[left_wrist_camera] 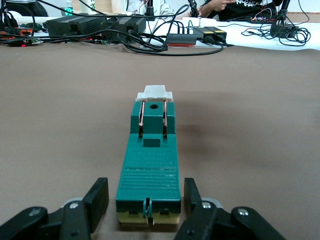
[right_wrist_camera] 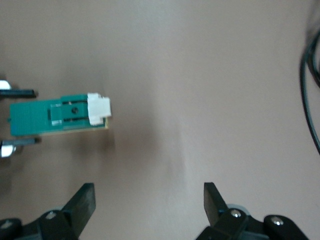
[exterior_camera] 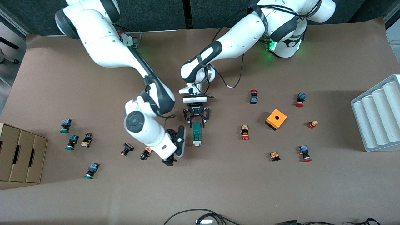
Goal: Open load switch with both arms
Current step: 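Lower the right gripper onto the white slider of the switch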
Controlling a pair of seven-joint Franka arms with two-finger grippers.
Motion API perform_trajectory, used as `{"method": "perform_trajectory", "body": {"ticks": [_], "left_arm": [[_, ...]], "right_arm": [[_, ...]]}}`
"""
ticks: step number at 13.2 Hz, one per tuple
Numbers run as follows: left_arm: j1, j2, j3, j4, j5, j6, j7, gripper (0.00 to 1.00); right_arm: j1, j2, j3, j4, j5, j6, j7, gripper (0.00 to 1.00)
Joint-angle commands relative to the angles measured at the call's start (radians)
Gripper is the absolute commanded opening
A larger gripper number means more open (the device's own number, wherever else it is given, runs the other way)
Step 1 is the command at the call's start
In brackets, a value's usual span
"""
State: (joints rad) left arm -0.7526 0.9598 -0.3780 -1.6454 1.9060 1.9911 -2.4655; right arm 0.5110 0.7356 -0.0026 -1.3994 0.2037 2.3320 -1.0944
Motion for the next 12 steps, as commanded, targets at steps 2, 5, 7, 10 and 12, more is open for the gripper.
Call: {"method": "perform_trajectory", "body": {"ticks": [2,5,7,10,12], "left_arm": [[-0.036,0.005,0.010,0.007,0.016,-0.014,-0.030,0.66],[-0.039,0.013,0.010,0.009,0.016,-0.024,-0.030,0.64],[-0.040,0.013,0.010,0.006,0.016,-0.037,-0.030,0.63],[-0.045,0.014,0.010,0.001,0.018,-0.044,-0.030,0.61],[-0.047,0.014,0.010,0.003,0.016,-0.054,-0.032,0.60]], "right_arm": [[0.033,0.064,-0.017,0.043,0.033,0.068,-0.005,0.92],[0.063,0.097,-0.022,0.042,0.033,0.113,0.013,0.88],[0.086,0.105,-0.030,0.043,0.034,0.135,0.018,0.82],[0.104,0.116,-0.030,0.042,0.034,0.142,0.054,0.81],[0.115,0.131,-0.030,0.040,0.034,0.187,0.059,0.73]]}}
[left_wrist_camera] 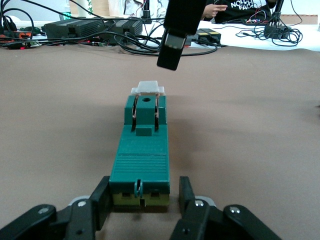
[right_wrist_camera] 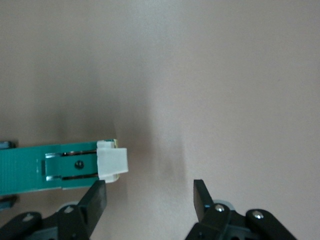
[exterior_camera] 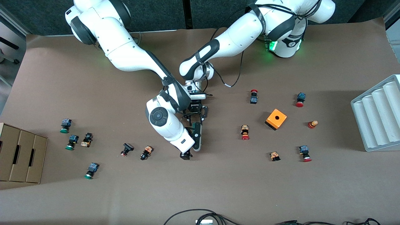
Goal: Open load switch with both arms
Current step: 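Lower the right gripper onto the white slider of the switch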
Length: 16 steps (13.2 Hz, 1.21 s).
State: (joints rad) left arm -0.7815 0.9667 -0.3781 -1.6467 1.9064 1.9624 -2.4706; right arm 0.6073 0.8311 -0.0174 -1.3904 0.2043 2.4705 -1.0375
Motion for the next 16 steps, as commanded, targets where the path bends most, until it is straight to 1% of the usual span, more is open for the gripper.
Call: {"method": "perform_trajectory", "body": {"ticks": [1,4,5,6,8,9,16], "left_arm": [[-0.018,0.007,0.010,0.002,0.016,-0.025,-0.027,0.58],[-0.016,0.007,0.010,0.002,0.016,-0.025,-0.025,0.42],[-0.016,0.007,0.010,0.004,0.016,-0.025,-0.028,0.31],[-0.016,0.007,0.010,0.004,0.016,-0.025,-0.028,0.15],[-0.015,0.007,0.010,0.004,0.016,-0.025,-0.024,0.11],[-0.015,0.007,0.010,0.004,0.016,-0.025,-0.024,0.09],[-0.015,0.009,0.011,0.004,0.016,-0.025,-0.021,0.08]], "right_arm": [[0.020,0.043,-0.015,0.028,0.033,0.064,0.002,0.72],[0.032,0.045,-0.015,0.022,0.035,0.070,0.007,0.71],[0.035,0.045,-0.015,0.021,0.035,0.070,0.008,0.70],[0.035,0.045,-0.015,0.019,0.036,0.070,0.007,0.69],[0.035,0.045,-0.015,0.017,0.076,0.070,0.004,0.67],[0.035,0.045,-0.016,0.017,0.082,0.070,0.004,0.66],[0.042,0.043,-0.016,0.002,0.084,0.068,0.010,0.63]]}}
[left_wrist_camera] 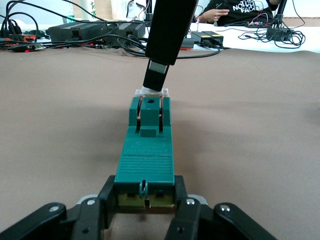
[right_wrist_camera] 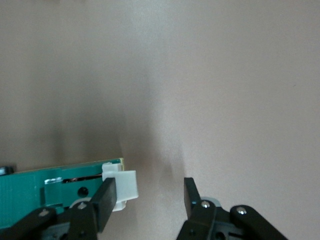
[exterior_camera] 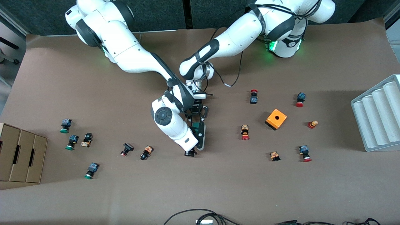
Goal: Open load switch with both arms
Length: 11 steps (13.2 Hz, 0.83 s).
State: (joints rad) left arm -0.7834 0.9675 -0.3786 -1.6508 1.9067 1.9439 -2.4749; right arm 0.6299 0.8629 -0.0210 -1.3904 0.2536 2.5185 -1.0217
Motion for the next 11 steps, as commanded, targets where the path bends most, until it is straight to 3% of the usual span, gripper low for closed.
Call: {"method": "perform_trajectory", "body": {"ticks": [1,11], "left_arm": [[-0.013,0.008,0.012,0.008,0.017,-0.006,-0.016,0.08],[-0.013,0.008,0.014,0.009,0.017,-0.006,-0.013,0.09]], "right_arm": [[0.023,0.011,-0.013,0.002,0.038,0.020,-0.005,0.63],[0.024,0.004,-0.027,-0.012,0.004,0.005,-0.017,0.62]]}}
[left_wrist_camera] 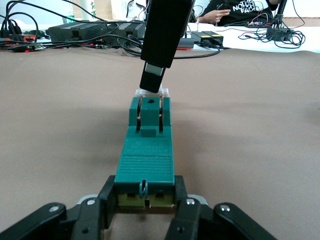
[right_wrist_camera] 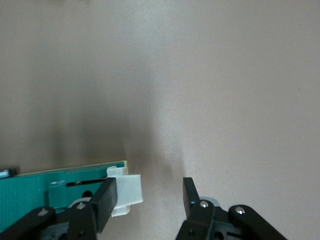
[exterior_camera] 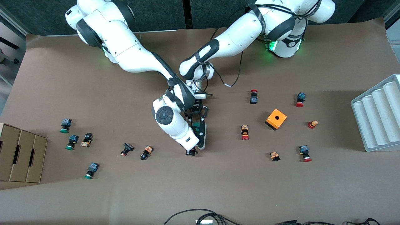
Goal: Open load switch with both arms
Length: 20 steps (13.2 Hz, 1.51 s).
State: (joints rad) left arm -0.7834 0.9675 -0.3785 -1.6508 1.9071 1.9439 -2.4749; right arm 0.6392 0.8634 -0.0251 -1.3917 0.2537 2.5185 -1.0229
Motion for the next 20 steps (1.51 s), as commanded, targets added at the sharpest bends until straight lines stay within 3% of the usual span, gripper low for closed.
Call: {"method": "perform_trajectory", "body": {"ticks": [1,20], "left_arm": [[-0.013,0.008,0.013,0.009,0.017,-0.006,-0.012,0.09],[-0.013,0.008,0.027,0.008,0.024,-0.005,-0.010,0.08]], "right_arm": [[0.013,0.000,-0.022,-0.010,0.004,-0.003,-0.016,0.62],[0.025,-0.020,-0.027,-0.024,-0.019,-0.038,-0.009,0.57]]}}
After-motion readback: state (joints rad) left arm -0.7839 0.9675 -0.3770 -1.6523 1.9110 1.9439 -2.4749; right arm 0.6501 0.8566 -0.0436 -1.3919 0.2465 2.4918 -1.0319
